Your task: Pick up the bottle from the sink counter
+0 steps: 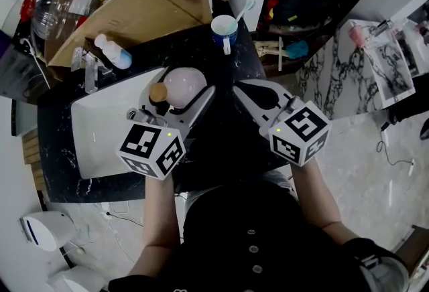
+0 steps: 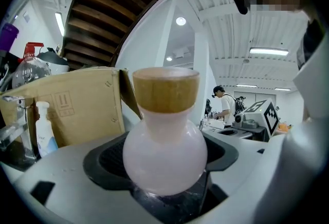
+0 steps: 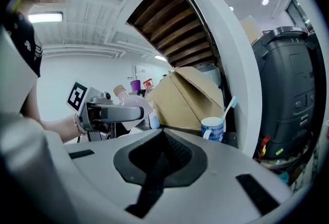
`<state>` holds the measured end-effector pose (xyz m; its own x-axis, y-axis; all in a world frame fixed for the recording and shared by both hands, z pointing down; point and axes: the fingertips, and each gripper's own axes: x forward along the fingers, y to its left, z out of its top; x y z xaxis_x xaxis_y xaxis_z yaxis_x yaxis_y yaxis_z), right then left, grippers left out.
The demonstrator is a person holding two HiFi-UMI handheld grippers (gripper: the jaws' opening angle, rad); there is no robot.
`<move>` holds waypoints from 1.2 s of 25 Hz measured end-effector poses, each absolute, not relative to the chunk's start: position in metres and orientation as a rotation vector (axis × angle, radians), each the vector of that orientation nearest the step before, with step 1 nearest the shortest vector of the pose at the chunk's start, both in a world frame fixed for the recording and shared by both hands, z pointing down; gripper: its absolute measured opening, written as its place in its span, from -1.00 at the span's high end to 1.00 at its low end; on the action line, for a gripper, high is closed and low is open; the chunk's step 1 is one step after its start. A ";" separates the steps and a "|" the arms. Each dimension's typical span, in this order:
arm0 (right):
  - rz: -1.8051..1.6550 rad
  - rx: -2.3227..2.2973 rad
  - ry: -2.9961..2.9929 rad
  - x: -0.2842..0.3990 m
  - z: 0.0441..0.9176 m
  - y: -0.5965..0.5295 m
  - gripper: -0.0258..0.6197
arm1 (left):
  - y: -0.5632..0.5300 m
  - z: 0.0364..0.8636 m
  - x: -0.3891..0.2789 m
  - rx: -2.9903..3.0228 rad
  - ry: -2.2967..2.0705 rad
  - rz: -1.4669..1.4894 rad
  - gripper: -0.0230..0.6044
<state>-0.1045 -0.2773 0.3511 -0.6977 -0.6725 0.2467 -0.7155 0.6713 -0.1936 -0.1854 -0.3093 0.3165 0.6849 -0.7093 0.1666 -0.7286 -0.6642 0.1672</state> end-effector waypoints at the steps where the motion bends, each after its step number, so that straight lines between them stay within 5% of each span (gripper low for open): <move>1: 0.406 1.137 -2.732 -0.105 0.348 -0.278 0.91 | -0.308 0.312 -0.186 2.687 -1.165 0.117 -0.32; 30: 0.118 1.067 -2.884 -0.122 0.275 -0.262 0.91 | -0.269 0.264 -0.209 2.679 -1.316 -0.002 -0.32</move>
<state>-0.1223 -0.2619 0.2755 -0.7579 -0.6466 0.0865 -0.6515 0.7570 -0.0495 -0.2090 -0.2692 0.2640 0.6134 -0.7869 0.0679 -0.7867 -0.6011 0.1409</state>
